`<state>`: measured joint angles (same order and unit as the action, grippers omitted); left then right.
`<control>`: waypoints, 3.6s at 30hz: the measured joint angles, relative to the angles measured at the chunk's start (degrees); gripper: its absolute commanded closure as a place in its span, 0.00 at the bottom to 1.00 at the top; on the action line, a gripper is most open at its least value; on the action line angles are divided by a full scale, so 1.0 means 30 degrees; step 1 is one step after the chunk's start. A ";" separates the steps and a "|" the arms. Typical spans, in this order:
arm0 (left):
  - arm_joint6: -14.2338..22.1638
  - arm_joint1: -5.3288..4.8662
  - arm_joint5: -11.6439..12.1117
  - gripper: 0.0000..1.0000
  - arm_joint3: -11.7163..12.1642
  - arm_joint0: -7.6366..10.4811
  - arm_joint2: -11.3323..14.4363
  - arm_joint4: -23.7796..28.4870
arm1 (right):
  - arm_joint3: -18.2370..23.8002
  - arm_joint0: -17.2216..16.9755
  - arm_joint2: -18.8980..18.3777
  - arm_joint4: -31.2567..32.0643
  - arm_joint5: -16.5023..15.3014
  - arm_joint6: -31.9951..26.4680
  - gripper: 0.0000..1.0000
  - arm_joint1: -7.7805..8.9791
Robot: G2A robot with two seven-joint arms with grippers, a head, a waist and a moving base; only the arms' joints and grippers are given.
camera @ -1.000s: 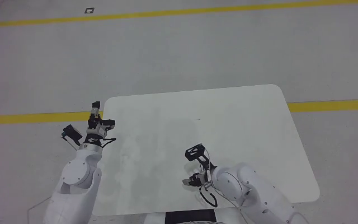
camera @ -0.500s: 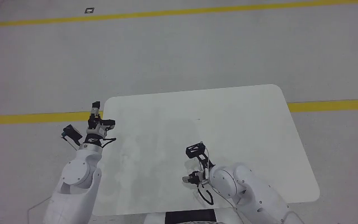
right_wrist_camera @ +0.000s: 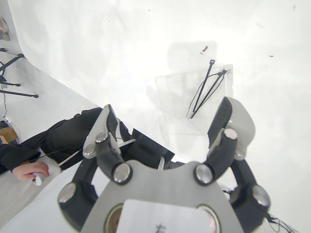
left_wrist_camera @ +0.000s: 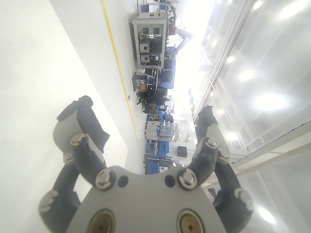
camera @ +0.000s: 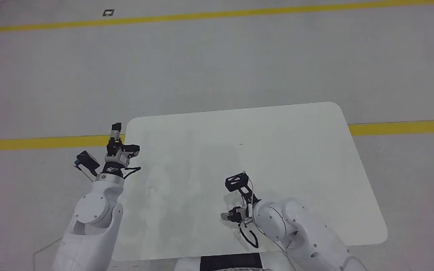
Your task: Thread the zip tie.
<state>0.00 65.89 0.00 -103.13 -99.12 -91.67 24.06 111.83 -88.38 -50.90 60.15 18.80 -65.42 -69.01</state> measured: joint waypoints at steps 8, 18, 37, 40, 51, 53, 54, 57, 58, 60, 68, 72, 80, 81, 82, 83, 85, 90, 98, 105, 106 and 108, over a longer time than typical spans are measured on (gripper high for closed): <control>0.0000 0.0000 0.0000 0.00 0.0000 0.0000 0.0000 0.0000 | -0.0170 0.0143 0.0228 0.0079 0.0232 0.0189 0.07 -0.0093; 0.0000 0.0000 0.0000 0.00 0.0000 0.0000 0.0000 0.0000 | 0.0019 -0.0393 -0.0356 0.0914 0.0225 0.0318 0.56 -0.0344; 0.0000 0.0000 0.0000 0.00 0.0000 0.0000 0.0000 0.0000 | -0.0107 -0.0972 -0.1032 0.2619 0.0225 0.0005 0.72 -0.1074; 0.0000 0.0000 0.0000 0.00 0.0000 0.0000 0.0000 0.0000 | -0.0224 -0.1041 -0.1115 0.2917 0.0225 0.0004 0.73 -0.1219; 0.0000 0.0000 0.0000 0.00 0.0000 0.0000 0.0000 0.0000 | -0.0428 -0.1300 -0.1313 0.3710 0.0225 -0.0058 0.77 -0.1706; 0.0000 0.0000 0.0000 0.00 0.0000 0.0000 0.0000 0.0000 | -0.0536 -0.1296 -0.1307 0.3852 0.0225 -0.0081 0.77 -0.1783; 0.0000 0.0000 0.0000 0.00 0.0000 0.0000 0.0000 0.0000 | -0.0576 -0.1293 -0.1307 0.3909 0.0226 -0.0094 0.78 -0.1818; 0.0000 0.0000 0.0000 0.00 0.0000 0.0000 0.0000 0.0000 | -0.0671 -0.1294 -0.1353 0.4056 0.0225 -0.0106 0.78 -0.1931; 0.0000 0.0000 0.0000 0.00 0.0000 0.0000 0.0000 0.0000 | -0.0692 -0.1302 -0.1376 0.4117 0.0226 -0.0096 0.78 -0.1963; 0.0000 0.0000 0.0000 0.00 0.0000 0.0000 0.0000 0.0000 | -0.0718 -0.1342 -0.1415 0.4266 0.0225 -0.0060 0.79 -0.2038; 0.0000 0.0000 0.0000 0.00 0.0000 0.0000 0.0000 0.0000 | -0.0919 -0.1443 -0.1495 0.4666 0.0226 0.0110 0.82 -0.2309; 0.0000 0.0000 0.0000 0.00 0.0000 0.0000 0.0000 0.0000 | -0.1070 -0.1427 -0.1505 0.4839 0.0226 0.0165 0.81 -0.2432; 0.0000 0.0000 0.0000 0.00 0.0000 0.0000 0.0000 0.0000 | -0.1292 -0.1429 -0.1536 0.5216 0.0226 0.0251 0.80 -0.2692; 0.0000 0.0000 0.0000 0.00 0.0000 0.0000 0.0000 0.0000 | -0.1297 -0.1449 -0.1552 0.5272 0.0226 0.0279 0.80 -0.2719; 0.0000 0.0000 0.0000 0.00 0.0000 0.0000 0.0000 0.0000 | -0.1302 -0.1472 -0.1569 0.5337 0.0226 0.0307 0.80 -0.2746; 0.0000 0.0000 0.0000 0.00 0.0000 0.0000 0.0000 0.0000 | -0.1306 -0.1504 -0.1590 0.5419 0.0226 0.0334 0.80 -0.2783; 0.0000 0.0000 0.0000 0.00 0.0000 0.0000 0.0000 0.0000 | -0.1316 -0.1545 -0.1618 0.5515 0.0226 0.0370 0.80 -0.2842; 0.0000 0.0000 0.0000 0.00 0.0000 0.0000 0.0000 0.0000 | -0.1484 -0.1566 -0.1680 0.5760 0.0226 0.0405 0.80 -0.3019; 0.0000 0.0000 0.0000 0.00 0.0000 0.0000 0.0000 0.0000 | -0.1934 -0.1383 -0.1870 0.5900 0.0226 0.0221 0.86 -0.3313; 0.0000 0.0000 0.0000 0.00 0.0000 0.0000 0.0000 0.0000 | -0.2005 -0.1401 -0.2170 0.5921 0.0226 0.0130 1.00 -0.3528; 0.0000 0.0000 0.0000 0.00 0.0000 0.0000 0.0000 0.0000 | -0.1921 -0.1446 -0.2212 0.5919 0.0226 0.0103 1.00 -0.3551; 0.0000 0.0000 0.0000 0.00 0.0000 0.0000 0.0000 0.0000 | -0.1623 -0.1597 -0.2290 0.5906 0.0226 0.0016 1.00 -0.3581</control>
<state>0.00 65.89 0.00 -103.13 -99.12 -91.67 24.06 106.96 -93.17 -57.77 77.87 19.48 -65.37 -79.75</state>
